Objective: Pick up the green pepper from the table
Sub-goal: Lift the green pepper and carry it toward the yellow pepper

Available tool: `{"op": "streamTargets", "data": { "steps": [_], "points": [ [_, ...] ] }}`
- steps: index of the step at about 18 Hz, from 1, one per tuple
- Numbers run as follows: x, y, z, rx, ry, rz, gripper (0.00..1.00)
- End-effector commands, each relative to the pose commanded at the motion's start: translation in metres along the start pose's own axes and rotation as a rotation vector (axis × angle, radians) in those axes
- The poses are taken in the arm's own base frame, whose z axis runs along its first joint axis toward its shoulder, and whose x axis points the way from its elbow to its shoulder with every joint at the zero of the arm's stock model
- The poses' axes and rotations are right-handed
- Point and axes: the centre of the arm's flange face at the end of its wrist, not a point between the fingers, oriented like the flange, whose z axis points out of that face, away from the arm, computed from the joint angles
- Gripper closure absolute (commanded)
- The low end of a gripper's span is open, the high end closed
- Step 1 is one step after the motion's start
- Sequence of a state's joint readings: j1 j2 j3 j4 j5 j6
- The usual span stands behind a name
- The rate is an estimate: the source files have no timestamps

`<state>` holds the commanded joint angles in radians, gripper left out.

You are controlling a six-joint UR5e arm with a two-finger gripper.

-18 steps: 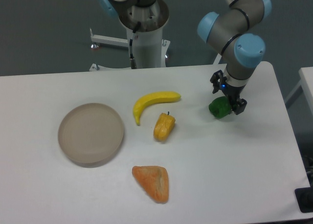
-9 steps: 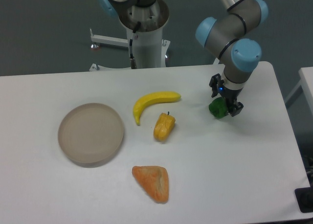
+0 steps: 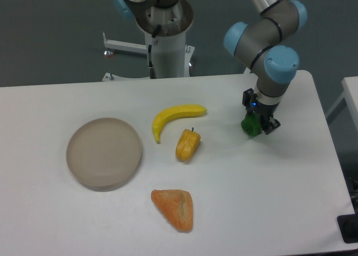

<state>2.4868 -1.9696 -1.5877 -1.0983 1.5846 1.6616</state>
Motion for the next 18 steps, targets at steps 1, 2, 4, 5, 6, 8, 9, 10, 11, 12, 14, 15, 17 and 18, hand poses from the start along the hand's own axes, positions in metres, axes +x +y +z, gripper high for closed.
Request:
{"op": "streamTargets", "data": {
  "steps": [1, 2, 4, 5, 6, 8, 9, 10, 11, 12, 14, 15, 17, 18],
  "points": [
    [0.000, -0.008, -0.004, -0.001, -0.005, -0.043, 0.65],
    [0.000, -0.011, -0.012, -0.001, -0.012, -0.095, 0.66],
    [-0.004, -0.029, -0.025, 0.003, -0.018, -0.152, 0.66],
    [-0.006, -0.038, -0.030, 0.004, -0.009, -0.169, 0.66],
    [-0.007, -0.044, -0.039, 0.004, -0.005, -0.193, 0.66],
    [-0.011, -0.065, -0.063, 0.016, 0.002, -0.232, 0.67],
    [-0.014, -0.077, -0.073, 0.018, 0.009, -0.262, 0.67],
    [-0.018, -0.082, -0.075, 0.019, 0.007, -0.275, 0.67],
    [-0.019, -0.083, -0.075, 0.017, 0.006, -0.278, 0.69],
    [-0.020, -0.083, -0.074, 0.017, 0.007, -0.284, 0.70],
    [-0.019, -0.083, -0.074, 0.017, 0.009, -0.287, 0.70],
    [-0.020, -0.084, -0.074, 0.022, 0.005, -0.284, 0.70],
    [-0.021, -0.086, -0.076, 0.038, 0.006, -0.279, 0.70],
    [-0.021, -0.087, -0.075, 0.044, 0.007, -0.272, 0.70]
  ]
}}
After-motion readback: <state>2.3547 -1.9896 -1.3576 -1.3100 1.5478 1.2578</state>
